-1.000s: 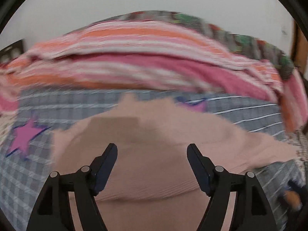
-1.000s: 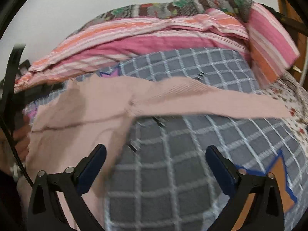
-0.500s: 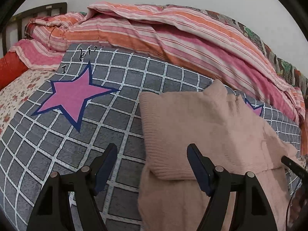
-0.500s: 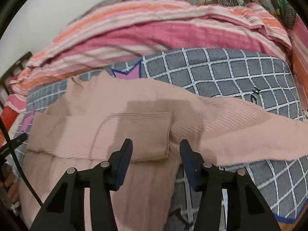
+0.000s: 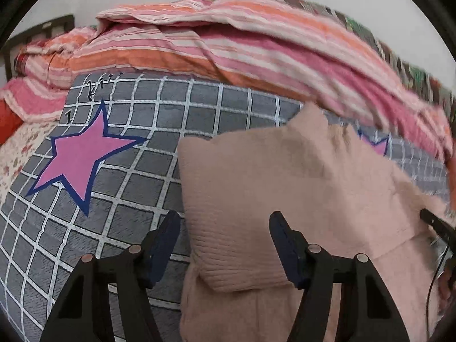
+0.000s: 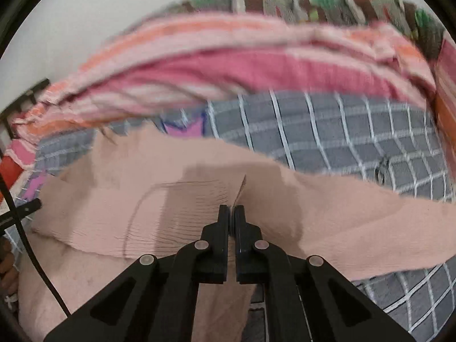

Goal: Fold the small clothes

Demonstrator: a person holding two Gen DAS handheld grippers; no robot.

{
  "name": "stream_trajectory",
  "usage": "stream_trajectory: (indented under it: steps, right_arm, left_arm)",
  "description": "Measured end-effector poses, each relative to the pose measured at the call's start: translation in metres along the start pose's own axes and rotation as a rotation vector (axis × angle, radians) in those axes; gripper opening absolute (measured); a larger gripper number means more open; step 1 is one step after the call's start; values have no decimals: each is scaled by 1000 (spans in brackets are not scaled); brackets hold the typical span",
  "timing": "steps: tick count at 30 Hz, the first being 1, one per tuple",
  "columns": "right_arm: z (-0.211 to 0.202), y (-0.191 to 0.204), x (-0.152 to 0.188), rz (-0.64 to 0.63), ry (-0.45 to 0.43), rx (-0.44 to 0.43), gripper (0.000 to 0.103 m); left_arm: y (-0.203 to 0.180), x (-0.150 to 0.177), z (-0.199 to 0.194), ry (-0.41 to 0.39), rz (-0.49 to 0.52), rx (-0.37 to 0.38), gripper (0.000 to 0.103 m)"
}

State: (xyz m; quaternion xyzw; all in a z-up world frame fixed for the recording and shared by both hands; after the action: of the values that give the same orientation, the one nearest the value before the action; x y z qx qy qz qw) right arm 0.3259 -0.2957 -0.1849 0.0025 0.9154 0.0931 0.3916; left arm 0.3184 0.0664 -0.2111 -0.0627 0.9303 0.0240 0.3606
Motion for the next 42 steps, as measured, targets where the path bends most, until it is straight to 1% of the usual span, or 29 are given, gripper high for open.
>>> stream_trajectory:
  steps: [2, 4, 6, 8, 10, 11, 13, 14, 16, 19, 22, 25, 27, 29, 30, 32, 34, 36, 42]
  right_arm:
    - [14, -6, 6, 28, 54, 12, 3]
    - [13, -6, 7, 37, 46, 5, 4]
    - [12, -6, 10, 31, 46, 18, 5]
    - [8, -6, 10, 37, 44, 10, 14]
    - [-1, -8, 9, 50, 38, -7, 29]
    - [-10, -11, 8, 59, 30, -14, 33]
    - [-30, -19, 7, 63, 1, 2, 51]
    - [-45, -27, 6, 54, -30, 24, 54]
    - [-66, -45, 8, 36, -60, 68, 63]
    - [-95, -87, 20, 54, -76, 165, 64]
    - [-114, -135, 39, 127, -83, 223, 64]
    - [-119, -173, 57, 212, -66, 239, 64]
    - [-117, -195, 69, 281, -53, 222, 64]
    - [-114, -214, 76, 351, -37, 196, 64]
    - [-114, -222, 78, 382, -36, 176, 64]
    - [-112, -233, 77, 434, -42, 140, 64]
    - [-111, -240, 74, 445, -38, 150, 64]
    - [-108, -246, 68, 455, -25, 174, 63]
    - [-108, -268, 62, 505, -24, 226, 48]
  left_arm:
    - [-5, 6, 9, 28, 33, -38, 62]
    - [-8, 8, 11, 30, 57, -58, 63]
    - [-7, 9, 10, 25, 58, -65, 64]
    - [-6, 9, 11, 32, 53, -59, 64]
    - [-5, 10, 11, 33, 48, -58, 66]
    - [-4, 10, 11, 33, 48, -61, 67]
    - [-4, 10, 11, 35, 49, -62, 67]
    - [-5, 10, 11, 34, 48, -63, 67]
    - [-5, 10, 11, 35, 46, -62, 68]
    - [-4, 10, 11, 37, 41, -60, 69]
    - [-5, 10, 12, 36, 41, -64, 70]
    - [-5, 10, 12, 34, 37, -59, 70]
    - [-4, 10, 9, 20, 24, -48, 69]
    - [-4, 9, 5, -4, 17, -33, 55]
    - [-5, 9, 6, -4, 22, -23, 47]
    - [-8, 9, 8, 2, 37, -36, 44]
    - [-9, 9, 7, -9, 41, -31, 37]
    - [-7, 9, 8, -6, 30, -24, 36]
    - [-2, 10, 9, 3, -2, 3, 36]
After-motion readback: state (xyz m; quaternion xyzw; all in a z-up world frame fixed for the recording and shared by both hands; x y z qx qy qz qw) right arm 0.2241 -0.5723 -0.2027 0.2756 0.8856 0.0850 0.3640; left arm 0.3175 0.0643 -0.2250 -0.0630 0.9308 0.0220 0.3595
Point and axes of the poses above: each gripper's, at about its wrist camera, not at the fingertips, and z roughly the way its jaws point, y to its left, x to its underside, the point moved 5 cm from there along z, roughly the way its jaws point, and after that the axes turned 8 degrees about -x, right-handed, at the moved point
